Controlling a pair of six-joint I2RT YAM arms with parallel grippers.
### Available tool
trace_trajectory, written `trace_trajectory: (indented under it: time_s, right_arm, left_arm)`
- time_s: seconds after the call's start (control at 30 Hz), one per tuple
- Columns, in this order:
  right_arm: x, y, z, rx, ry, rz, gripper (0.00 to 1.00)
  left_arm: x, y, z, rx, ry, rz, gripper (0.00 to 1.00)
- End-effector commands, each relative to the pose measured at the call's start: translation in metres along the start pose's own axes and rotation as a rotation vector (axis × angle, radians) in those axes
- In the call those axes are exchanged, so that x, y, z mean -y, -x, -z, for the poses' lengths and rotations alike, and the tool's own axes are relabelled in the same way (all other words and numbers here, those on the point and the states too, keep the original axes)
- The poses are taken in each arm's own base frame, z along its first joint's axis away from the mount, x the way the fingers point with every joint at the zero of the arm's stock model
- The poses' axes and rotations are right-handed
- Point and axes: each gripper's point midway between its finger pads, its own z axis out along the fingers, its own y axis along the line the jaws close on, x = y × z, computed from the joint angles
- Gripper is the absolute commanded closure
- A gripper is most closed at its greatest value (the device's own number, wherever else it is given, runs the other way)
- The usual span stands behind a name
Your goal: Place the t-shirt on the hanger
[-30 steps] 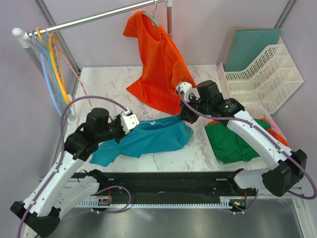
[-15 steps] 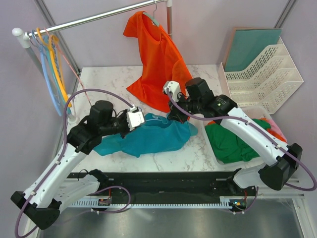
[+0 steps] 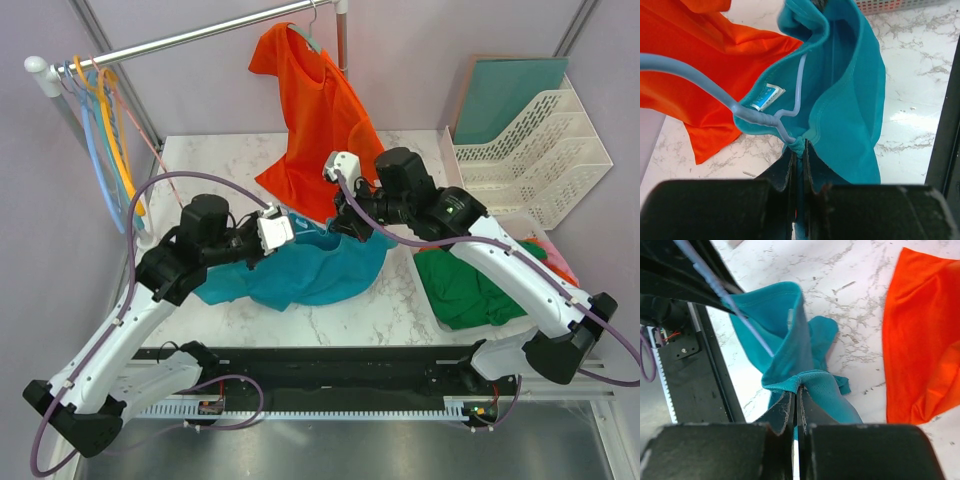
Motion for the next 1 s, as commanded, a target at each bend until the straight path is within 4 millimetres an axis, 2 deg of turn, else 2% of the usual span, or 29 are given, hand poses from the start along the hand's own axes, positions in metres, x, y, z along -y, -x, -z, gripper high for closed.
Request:
trace_trajectory:
  time_s: [0.0,0.13,0.23,0.27,0.37,0.4,0.5,0.63,0.83,0.97]
  right_arm:
    - [-0.016,0.004,-0.004,0.02,0.06,-0.002,0.95]
    - [-0.015,-0.003,-0.008,-0.007,0.059,0.018,0.95]
    - [0.014,-0.008,-0.004,-0.03,-0.093,0.005,1.0]
    - [0.035,-0.009,0.002,-0.027,-0.154,-0.032,1.0]
    - [0.076,-0.003,0.01,-0.008,-0.267,-0.112,1.0]
    - [0.079,0.004,0.012,0.007,-0.275,-0.11,1.0]
    - [0.071,0.001,0.003,-0.006,-0.226,-0.124,1.0]
    - [0.043,-0.01,-0.01,-0.057,-0.124,-0.11,1.0]
    - [0.018,-0.012,0.001,-0.042,-0.049,-0.065,1.0]
    - [0.006,-0.018,0.002,-0.052,-0.004,-0.051,0.98]
  left_arm:
    - [-0.017,0.045,0.006,0.136,0.048,-0.025,0.98]
    - [-0.012,0.048,0.006,0.152,0.027,-0.017,0.98]
    - [-0.004,0.046,0.011,0.16,0.011,-0.032,0.98]
    - [0.001,0.045,0.012,0.164,-0.004,-0.038,0.98]
    - [0.018,0.039,0.017,0.168,-0.069,-0.053,0.98]
    - [0.022,0.038,0.017,0.169,-0.086,-0.055,0.98]
    - [0.017,0.035,0.011,0.143,-0.072,-0.027,0.98]
    - [-0.003,0.04,0.004,0.128,-0.003,0.023,0.98]
    - [-0.031,0.031,-0.004,0.07,0.125,0.054,0.98]
    - [-0.031,0.033,-0.006,0.08,0.121,0.073,0.98]
